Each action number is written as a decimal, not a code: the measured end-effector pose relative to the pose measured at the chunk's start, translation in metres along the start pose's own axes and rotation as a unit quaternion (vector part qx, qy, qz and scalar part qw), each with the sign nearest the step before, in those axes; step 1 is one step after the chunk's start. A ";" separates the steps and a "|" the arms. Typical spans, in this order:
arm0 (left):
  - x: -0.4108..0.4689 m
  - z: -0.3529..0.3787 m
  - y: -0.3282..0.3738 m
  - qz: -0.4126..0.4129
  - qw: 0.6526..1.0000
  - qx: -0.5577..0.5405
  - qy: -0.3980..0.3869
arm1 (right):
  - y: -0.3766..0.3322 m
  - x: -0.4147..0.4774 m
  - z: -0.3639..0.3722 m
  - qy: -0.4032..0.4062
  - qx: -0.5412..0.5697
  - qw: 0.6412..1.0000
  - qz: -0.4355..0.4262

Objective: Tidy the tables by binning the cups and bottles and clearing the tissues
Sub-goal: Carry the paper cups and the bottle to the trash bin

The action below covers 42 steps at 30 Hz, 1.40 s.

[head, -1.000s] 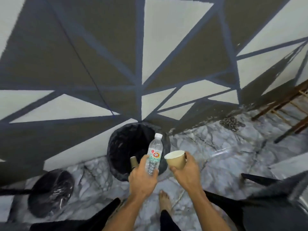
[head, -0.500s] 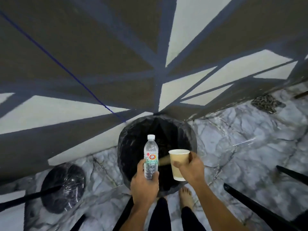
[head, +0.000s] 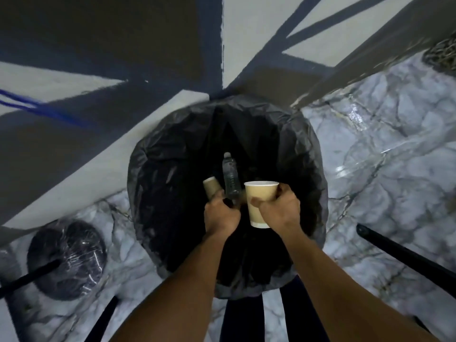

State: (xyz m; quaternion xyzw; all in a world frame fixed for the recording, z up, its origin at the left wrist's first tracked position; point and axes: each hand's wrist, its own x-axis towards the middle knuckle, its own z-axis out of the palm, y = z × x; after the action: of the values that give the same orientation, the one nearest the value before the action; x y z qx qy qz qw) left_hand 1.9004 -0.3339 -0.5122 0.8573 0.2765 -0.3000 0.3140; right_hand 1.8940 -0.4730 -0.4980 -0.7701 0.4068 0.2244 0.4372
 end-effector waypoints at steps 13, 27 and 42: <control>0.021 0.002 -0.032 -0.011 0.999 0.004 -0.034 | -0.008 0.029 0.037 -0.035 0.034 0.996 0.074; -0.014 -0.030 -0.030 0.011 0.998 0.019 -0.058 | -0.023 -0.001 -0.003 -0.102 -0.082 0.991 0.020; -0.218 -0.153 0.124 0.289 0.941 0.159 -0.074 | -0.087 -0.209 -0.198 -0.038 -0.143 0.985 -0.091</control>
State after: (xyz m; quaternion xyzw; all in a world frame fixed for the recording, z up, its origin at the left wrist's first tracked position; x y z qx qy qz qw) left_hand 1.8885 -0.3691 -0.2208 0.9144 -0.0585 -0.2994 0.2661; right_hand 1.8445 -0.5278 -0.2062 -0.8495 0.2820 0.2684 0.3561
